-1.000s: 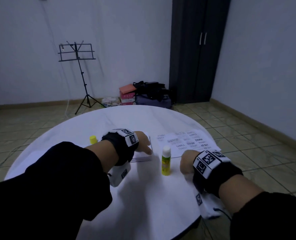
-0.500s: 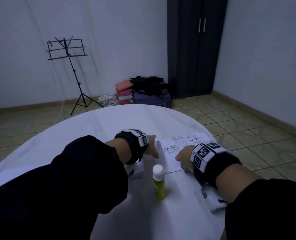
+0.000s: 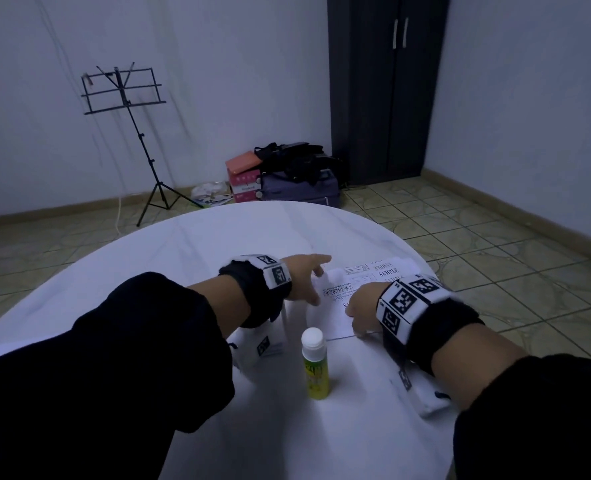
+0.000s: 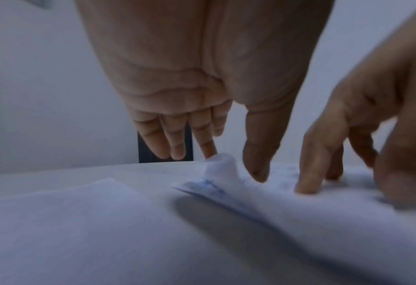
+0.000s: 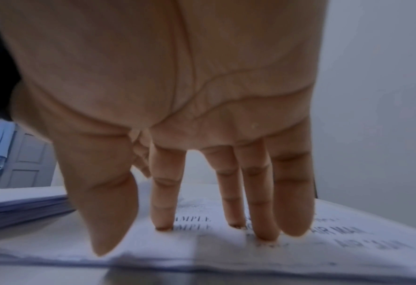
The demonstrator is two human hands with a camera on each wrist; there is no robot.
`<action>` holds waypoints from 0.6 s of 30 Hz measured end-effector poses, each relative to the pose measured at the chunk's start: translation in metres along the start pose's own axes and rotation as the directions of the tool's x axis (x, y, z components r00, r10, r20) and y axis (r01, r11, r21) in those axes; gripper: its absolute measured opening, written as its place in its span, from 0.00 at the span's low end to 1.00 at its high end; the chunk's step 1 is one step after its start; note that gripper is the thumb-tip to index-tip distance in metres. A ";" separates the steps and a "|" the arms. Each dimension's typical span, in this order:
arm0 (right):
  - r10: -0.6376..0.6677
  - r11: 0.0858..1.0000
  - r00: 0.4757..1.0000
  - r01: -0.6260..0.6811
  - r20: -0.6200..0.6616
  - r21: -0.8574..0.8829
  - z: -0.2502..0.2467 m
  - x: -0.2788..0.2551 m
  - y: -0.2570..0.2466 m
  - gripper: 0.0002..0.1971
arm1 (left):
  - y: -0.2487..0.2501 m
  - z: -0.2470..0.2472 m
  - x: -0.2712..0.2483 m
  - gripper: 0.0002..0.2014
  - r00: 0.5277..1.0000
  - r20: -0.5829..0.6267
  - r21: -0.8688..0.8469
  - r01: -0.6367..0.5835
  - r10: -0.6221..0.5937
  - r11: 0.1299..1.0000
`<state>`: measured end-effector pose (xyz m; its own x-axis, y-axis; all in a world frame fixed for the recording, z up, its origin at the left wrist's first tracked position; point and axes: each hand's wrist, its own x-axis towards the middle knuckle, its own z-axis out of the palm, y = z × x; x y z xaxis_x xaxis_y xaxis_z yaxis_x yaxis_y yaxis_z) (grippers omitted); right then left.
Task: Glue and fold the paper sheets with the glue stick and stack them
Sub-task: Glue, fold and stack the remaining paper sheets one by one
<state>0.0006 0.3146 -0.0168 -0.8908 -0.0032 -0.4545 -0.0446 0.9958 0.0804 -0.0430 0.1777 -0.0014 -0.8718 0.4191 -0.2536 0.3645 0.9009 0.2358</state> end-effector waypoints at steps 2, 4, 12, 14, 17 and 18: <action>-0.014 1.000 1.000 0.014 0.009 -0.013 0.017 0.045 0.008 0.19 | -0.002 -0.006 0.000 0.43 1.000 0.007 -0.165 0.010 -0.009 0.986; 0.000 1.000 1.000 0.000 0.023 -0.006 0.017 0.055 0.010 0.20 | -0.006 -0.005 0.001 0.42 0.998 0.022 -0.342 0.055 -0.051 0.938; -0.051 0.996 0.998 0.050 0.020 0.071 0.007 0.012 0.007 0.17 | -0.010 0.001 0.008 0.28 0.991 0.100 -0.695 0.137 -0.094 0.706; -0.078 0.994 0.997 0.079 -0.015 0.080 0.004 0.004 0.007 0.19 | -0.010 0.000 0.006 0.21 0.985 0.159 -0.697 0.159 -0.066 0.699; -0.129 0.990 0.992 0.129 -0.002 0.052 0.006 0.012 0.008 0.18 | -0.011 0.003 0.004 0.11 0.975 0.217 -0.576 0.171 -0.052 0.800; -0.086 0.995 0.996 0.087 -0.007 0.048 0.007 0.017 0.009 0.16 | -0.011 0.004 0.004 0.10 0.977 0.205 -0.503 0.160 -0.062 0.850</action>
<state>-0.0112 0.3242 -0.0301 -0.8869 -0.0899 -0.4532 -0.1000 0.9950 -0.0016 -0.0490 0.1702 -0.0083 -0.8073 0.3763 -0.4547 0.0057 0.7754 0.6314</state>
